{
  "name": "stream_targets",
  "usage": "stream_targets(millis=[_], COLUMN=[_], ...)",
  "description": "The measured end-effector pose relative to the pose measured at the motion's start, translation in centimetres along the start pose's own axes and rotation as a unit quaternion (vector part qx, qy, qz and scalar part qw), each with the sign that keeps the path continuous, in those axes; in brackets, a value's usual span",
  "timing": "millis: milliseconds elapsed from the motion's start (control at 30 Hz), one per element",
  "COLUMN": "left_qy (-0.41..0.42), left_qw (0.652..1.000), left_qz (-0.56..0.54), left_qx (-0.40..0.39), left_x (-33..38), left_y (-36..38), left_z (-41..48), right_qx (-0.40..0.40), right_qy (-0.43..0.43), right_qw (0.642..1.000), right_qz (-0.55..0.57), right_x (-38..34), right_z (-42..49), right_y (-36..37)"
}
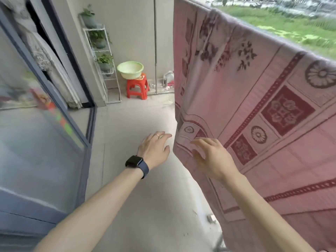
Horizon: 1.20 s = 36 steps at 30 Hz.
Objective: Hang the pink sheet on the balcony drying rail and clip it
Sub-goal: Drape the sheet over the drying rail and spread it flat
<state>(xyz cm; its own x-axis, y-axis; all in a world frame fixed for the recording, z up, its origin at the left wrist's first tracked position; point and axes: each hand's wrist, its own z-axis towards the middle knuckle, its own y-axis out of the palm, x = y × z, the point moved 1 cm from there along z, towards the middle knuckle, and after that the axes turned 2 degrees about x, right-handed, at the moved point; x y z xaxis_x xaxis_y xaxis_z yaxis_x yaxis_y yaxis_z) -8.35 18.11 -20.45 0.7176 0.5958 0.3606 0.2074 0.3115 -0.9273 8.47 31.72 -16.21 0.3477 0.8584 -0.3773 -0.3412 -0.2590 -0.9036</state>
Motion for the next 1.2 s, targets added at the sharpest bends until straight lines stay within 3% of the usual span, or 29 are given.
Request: stream_targets(millis=[300, 867, 1100, 1200], left_qy=[0.017, 0.07, 0.123, 0.15], left_qw=[0.999, 0.989, 0.988, 0.978], left_qz=[0.017, 0.033, -0.047, -0.143], left_qx=[0.042, 0.13, 0.085, 0.023], left_x=[-8.9, -20.6, -24.8, -25.1], left_y=[-7.3, -14.4, -15.2, -16.1], left_z=[16.6, 59.0, 77.6, 86.8], right_qx=[0.061, 0.122, 0.165, 0.241], right_qy=[-0.01, -0.019, 0.036, 0.088], right_qw=[0.998, 0.991, 0.979, 0.955], right_qz=[0.003, -0.047, -0.115, -0.148], right_x=[-2.2, 1.3, 3.0, 3.4], right_z=[19.0, 61.3, 75.9, 81.7], right_y=[0.6, 3.5, 4.3, 3.7])
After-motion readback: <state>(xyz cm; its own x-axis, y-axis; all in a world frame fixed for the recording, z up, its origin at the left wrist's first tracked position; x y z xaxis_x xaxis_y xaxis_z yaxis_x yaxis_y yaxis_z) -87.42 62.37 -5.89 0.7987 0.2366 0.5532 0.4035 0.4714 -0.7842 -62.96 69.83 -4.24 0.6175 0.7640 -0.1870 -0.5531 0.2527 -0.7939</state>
